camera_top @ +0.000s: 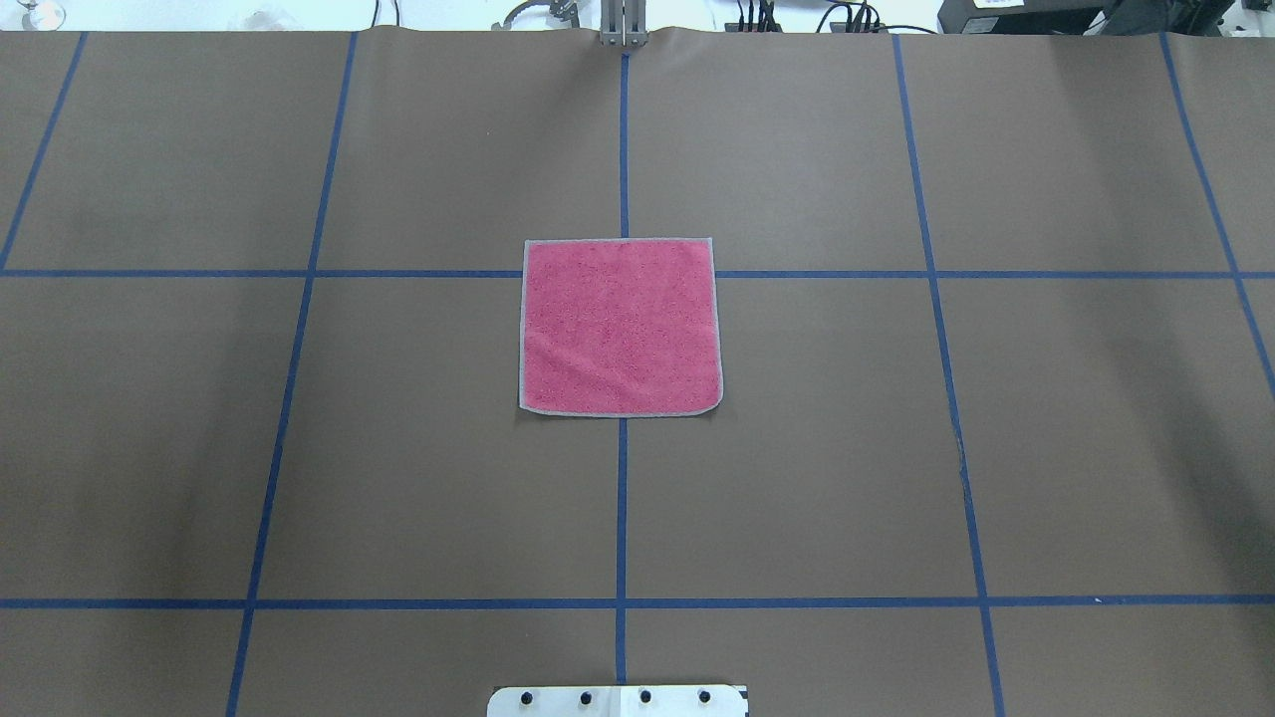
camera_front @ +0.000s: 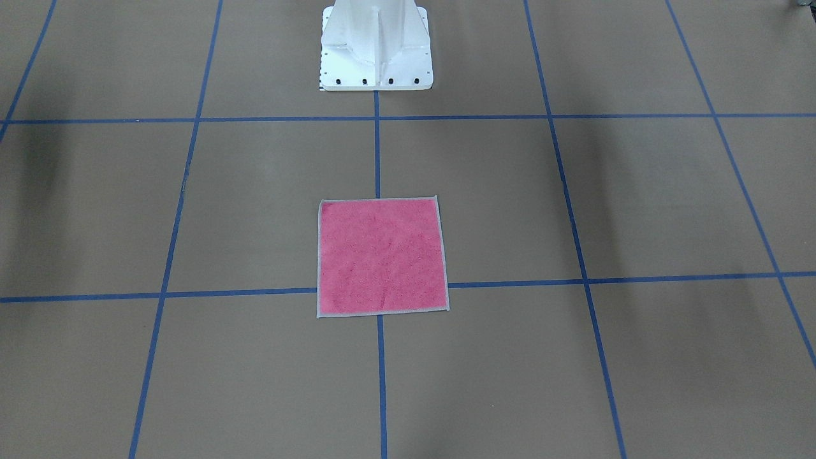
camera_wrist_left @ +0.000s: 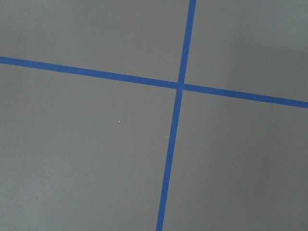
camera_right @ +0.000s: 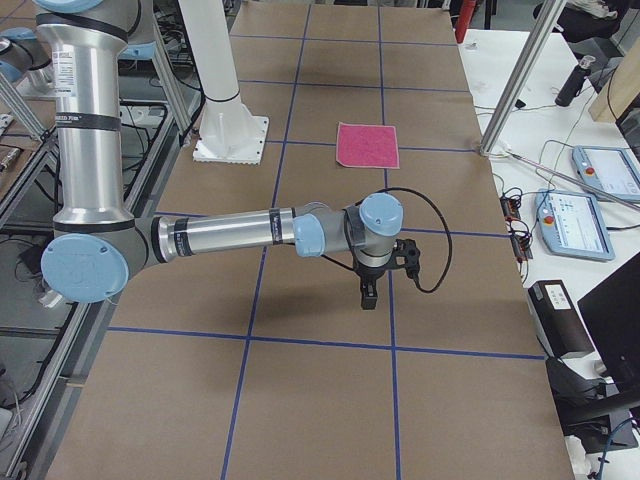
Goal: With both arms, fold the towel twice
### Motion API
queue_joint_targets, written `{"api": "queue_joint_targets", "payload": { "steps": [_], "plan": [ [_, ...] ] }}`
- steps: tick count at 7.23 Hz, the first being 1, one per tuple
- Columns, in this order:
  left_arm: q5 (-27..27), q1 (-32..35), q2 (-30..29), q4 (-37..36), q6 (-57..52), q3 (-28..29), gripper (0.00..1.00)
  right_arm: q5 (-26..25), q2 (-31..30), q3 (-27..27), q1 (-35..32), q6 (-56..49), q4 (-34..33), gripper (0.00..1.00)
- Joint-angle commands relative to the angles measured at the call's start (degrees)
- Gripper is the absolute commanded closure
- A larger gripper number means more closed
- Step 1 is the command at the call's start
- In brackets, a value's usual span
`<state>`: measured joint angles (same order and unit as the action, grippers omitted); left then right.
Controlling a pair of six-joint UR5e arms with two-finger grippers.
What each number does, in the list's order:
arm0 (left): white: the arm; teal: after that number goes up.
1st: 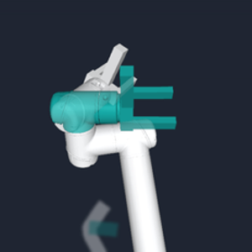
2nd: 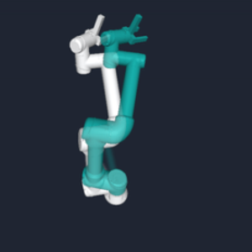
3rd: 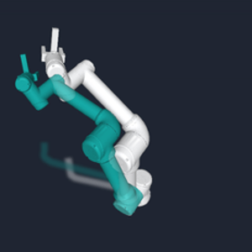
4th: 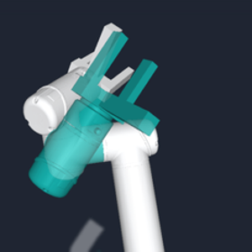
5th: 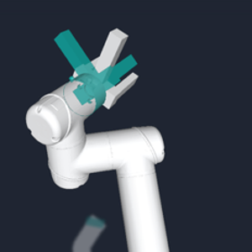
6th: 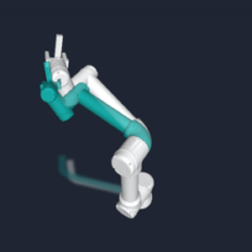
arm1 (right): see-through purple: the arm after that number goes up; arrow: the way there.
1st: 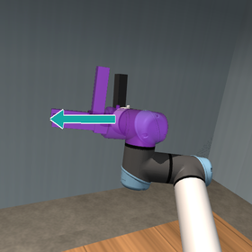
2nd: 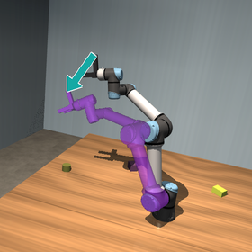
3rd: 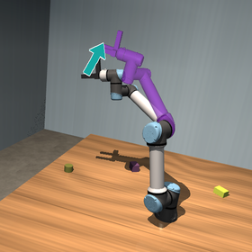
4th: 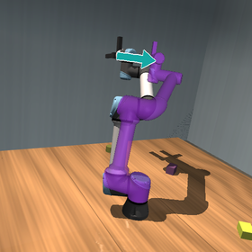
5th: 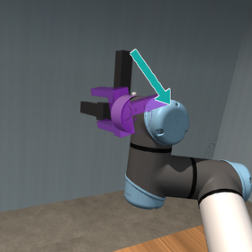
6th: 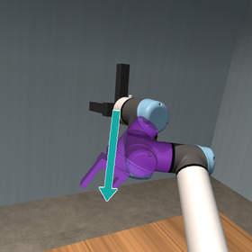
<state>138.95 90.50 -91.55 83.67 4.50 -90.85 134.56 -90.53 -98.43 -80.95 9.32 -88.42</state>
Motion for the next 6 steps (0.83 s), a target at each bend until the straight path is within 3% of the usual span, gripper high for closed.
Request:
{"api": "queue_joint_targets", "payload": {
  "steps": [1,5,6],
  "plan": [
    [0.0,-0.1,0.1,0.0,0.0,0.0,0.0,0.1,0.0,0.0,0.0,0.0,0.0,0.0],
    [0.4,-0.1,0.4,0.1,0.1,0.4,0.0,1.6,-0.2,-0.4,-0.1,0.1,0.0,0.0],
    [0.5,-0.1,0.4,0.4,0.1,0.1,0.0,1.3,-1.6,-3.0,-0.1,0.8,-0.1,0.0]
  ]
}}
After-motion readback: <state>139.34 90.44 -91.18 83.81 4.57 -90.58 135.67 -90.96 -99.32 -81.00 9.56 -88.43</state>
